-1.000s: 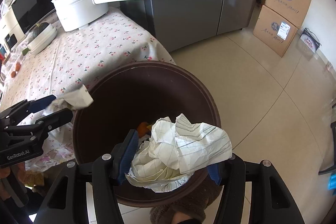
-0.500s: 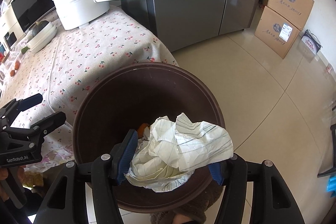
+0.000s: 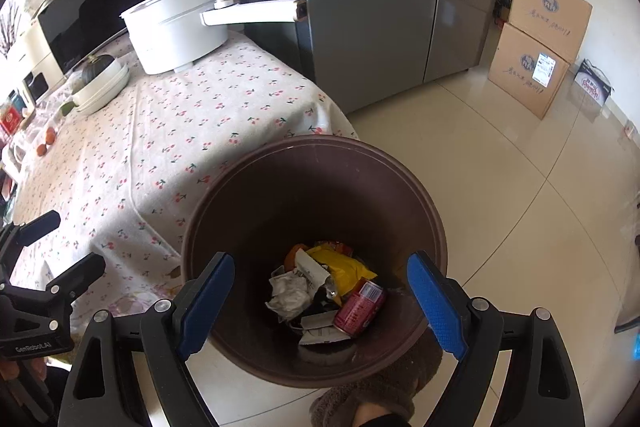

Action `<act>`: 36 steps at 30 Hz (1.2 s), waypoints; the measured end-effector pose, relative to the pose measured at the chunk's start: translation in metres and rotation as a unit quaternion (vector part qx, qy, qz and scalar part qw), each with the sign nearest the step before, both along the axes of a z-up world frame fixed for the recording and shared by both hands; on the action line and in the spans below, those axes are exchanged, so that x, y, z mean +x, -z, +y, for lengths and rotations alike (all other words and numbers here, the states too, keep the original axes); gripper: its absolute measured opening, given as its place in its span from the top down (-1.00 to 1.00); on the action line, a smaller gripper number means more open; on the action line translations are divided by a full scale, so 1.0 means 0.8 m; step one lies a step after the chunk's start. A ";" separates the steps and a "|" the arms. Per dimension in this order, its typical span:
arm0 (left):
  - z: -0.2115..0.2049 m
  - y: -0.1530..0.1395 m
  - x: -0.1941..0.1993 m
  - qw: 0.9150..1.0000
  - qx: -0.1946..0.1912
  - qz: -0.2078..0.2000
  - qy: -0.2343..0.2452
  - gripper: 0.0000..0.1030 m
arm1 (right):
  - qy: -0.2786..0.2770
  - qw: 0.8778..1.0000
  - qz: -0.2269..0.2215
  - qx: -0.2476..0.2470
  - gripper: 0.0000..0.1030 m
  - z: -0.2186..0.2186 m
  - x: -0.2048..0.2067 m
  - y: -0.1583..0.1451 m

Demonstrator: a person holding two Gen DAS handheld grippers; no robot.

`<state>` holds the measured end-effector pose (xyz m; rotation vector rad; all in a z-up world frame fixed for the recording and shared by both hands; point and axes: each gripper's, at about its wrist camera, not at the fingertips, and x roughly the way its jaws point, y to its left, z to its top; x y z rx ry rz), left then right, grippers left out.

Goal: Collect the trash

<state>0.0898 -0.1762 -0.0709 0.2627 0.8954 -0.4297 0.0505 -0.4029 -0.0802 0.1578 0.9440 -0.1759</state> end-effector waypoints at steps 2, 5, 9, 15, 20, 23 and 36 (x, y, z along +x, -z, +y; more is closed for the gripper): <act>0.014 -0.009 -0.012 1.000 -0.002 -0.012 -0.014 -0.99 | -0.002 1.000 -0.009 -0.016 -0.75 0.016 -0.014 -0.009; 0.042 -0.024 -0.033 0.999 -0.012 -0.021 -0.045 -0.99 | -0.007 1.000 -0.020 -0.018 -0.75 0.037 -0.035 -0.022; 0.070 -0.044 -0.063 0.995 0.000 -0.046 -0.085 -0.99 | -0.024 0.997 -0.049 -0.047 -0.75 0.075 -0.067 -0.046; 0.105 -0.073 -0.102 0.990 -0.014 -0.082 -0.116 -0.99 | -0.046 0.991 -0.096 -0.079 -0.93 0.131 -0.112 -0.076; 0.123 -0.088 -0.123 0.987 -0.036 -0.095 -0.122 -0.99 | -0.063 0.978 -0.151 -0.128 -1.00 0.172 -0.138 -0.101; 0.130 -0.098 -0.126 0.983 -0.040 -0.118 -0.133 -0.99 | -0.064 0.972 -0.172 -0.149 -1.00 0.183 -0.140 -0.109; 0.133 -0.103 -0.137 0.979 -0.046 -0.135 -0.147 -0.99 | -0.043 0.980 -0.168 -0.093 -1.00 0.166 -0.130 -0.107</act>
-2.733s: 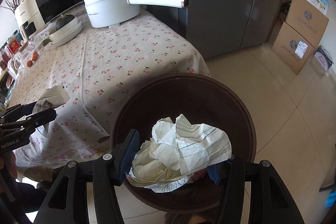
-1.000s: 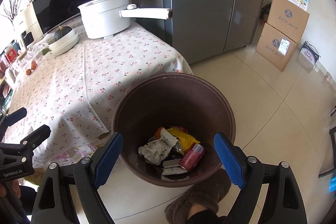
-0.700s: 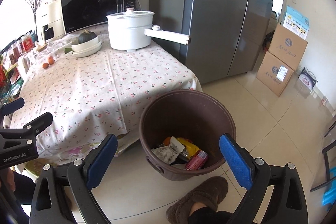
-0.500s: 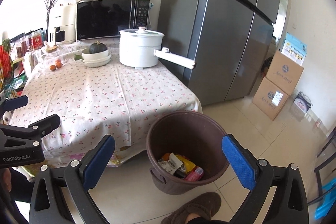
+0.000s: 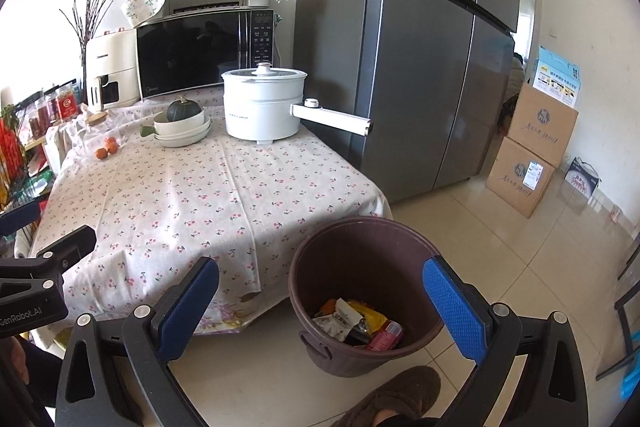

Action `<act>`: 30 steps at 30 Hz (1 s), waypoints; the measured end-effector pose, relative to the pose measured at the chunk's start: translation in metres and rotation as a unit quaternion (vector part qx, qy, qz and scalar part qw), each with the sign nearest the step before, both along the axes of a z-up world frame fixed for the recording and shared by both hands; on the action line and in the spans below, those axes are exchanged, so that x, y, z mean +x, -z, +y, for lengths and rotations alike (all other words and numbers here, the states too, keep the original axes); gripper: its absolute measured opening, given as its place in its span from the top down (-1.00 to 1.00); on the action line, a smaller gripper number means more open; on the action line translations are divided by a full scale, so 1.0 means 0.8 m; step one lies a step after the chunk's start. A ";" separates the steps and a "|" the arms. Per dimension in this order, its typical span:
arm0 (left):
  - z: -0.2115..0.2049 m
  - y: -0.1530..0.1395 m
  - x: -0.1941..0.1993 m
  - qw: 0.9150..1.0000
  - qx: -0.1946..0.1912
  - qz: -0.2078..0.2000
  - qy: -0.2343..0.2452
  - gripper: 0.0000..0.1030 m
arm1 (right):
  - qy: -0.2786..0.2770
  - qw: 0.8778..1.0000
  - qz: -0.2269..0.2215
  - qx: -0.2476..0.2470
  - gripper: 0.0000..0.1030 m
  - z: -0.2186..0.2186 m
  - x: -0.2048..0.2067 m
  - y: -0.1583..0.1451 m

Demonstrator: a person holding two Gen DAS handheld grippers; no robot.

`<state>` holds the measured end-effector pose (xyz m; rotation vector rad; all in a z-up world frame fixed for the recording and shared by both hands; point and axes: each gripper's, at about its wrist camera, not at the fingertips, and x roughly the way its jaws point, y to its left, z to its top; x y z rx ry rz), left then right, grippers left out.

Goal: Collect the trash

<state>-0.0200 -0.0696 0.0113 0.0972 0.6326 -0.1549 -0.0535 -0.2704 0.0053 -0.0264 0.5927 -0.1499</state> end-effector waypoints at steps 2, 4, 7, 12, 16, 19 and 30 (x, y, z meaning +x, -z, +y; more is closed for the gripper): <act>-0.002 -0.002 -0.003 1.000 0.002 -0.004 0.002 -0.99 | 0.000 1.000 0.001 0.001 -1.00 0.000 -0.001 0.001; -0.003 -0.003 -0.004 1.000 0.002 -0.006 0.004 -0.99 | 0.000 1.000 0.002 0.003 -1.00 0.000 -0.001 0.002; -0.005 -0.004 -0.005 1.000 0.001 -0.008 0.007 -0.99 | -0.001 1.000 0.001 0.003 -1.00 -0.001 -0.002 0.001; -0.007 -0.004 -0.006 1.000 0.002 -0.006 0.010 -0.99 | -0.003 1.000 0.002 0.003 -1.00 0.001 -0.002 0.001; -0.008 -0.004 -0.006 1.000 0.002 -0.006 0.011 -0.99 | -0.003 1.000 0.003 0.003 -1.00 0.001 -0.001 0.001; -0.008 -0.004 -0.006 1.000 0.001 -0.005 0.012 -0.99 | -0.004 1.000 0.002 0.003 -1.00 0.001 -0.001 0.001; -0.009 -0.003 -0.007 1.000 0.000 -0.001 0.015 -0.99 | -0.003 1.000 0.004 0.003 -1.00 0.000 -0.001 0.002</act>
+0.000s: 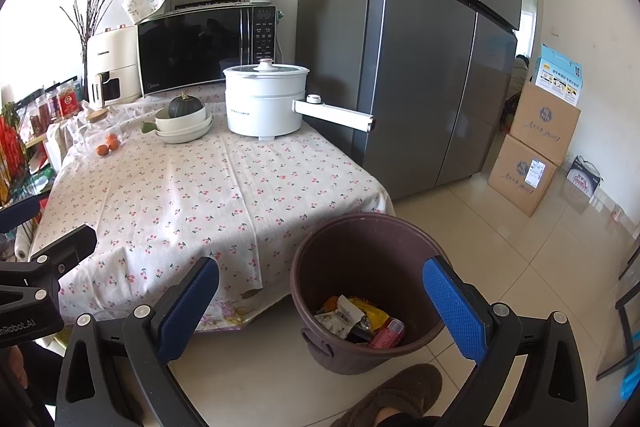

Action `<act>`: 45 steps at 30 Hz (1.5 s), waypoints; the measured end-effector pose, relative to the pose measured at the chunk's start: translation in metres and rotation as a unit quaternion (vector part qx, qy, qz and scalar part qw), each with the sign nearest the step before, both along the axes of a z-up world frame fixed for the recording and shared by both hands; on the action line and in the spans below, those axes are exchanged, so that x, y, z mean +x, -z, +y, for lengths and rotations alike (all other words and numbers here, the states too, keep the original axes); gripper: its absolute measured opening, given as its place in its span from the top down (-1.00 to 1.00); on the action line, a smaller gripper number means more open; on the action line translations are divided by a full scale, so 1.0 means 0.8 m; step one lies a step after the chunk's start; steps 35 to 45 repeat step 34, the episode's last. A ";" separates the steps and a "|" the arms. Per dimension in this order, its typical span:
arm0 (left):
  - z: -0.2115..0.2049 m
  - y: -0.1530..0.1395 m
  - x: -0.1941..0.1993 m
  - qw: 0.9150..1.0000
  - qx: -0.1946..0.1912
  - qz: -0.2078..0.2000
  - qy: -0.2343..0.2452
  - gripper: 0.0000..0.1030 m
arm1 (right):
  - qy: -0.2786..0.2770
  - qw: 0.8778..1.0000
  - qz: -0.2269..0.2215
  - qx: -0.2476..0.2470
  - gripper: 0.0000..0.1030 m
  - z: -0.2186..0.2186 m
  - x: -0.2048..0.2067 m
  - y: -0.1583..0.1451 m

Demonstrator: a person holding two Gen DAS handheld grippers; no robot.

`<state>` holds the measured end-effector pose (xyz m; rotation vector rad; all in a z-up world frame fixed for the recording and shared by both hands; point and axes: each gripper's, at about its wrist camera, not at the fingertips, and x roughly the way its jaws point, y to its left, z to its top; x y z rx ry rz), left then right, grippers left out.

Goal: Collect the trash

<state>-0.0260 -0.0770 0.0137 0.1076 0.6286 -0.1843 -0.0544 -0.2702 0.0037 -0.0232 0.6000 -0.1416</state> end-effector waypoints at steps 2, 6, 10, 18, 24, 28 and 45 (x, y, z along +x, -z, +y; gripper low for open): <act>0.000 0.000 0.000 1.000 -0.001 0.001 0.000 -0.99 | 0.000 1.000 -0.001 0.000 -1.00 -0.001 0.000 0.001; 0.000 0.001 0.001 1.000 0.000 0.003 0.000 -0.99 | 0.000 1.000 -0.001 0.000 -1.00 -0.001 -0.001 0.001; -0.001 0.001 0.000 1.000 0.003 0.002 0.003 -0.99 | 0.000 1.000 0.000 0.000 -1.00 -0.001 -0.001 0.001; -0.002 0.001 0.000 1.000 0.005 0.002 0.002 -0.99 | 0.000 1.000 0.000 0.001 -1.00 -0.003 -0.001 0.002; -0.003 0.002 0.001 1.000 0.006 0.003 0.003 -0.99 | 0.001 1.000 -0.002 0.000 -1.00 -0.003 -0.002 0.001; -0.003 0.002 0.001 1.000 0.007 0.003 0.002 -0.99 | 0.001 1.000 -0.002 0.000 -1.00 -0.002 -0.002 0.000; 0.003 0.005 0.012 0.999 -0.010 0.029 0.013 -0.99 | -0.003 1.000 0.005 0.009 -1.00 -0.001 0.001 0.000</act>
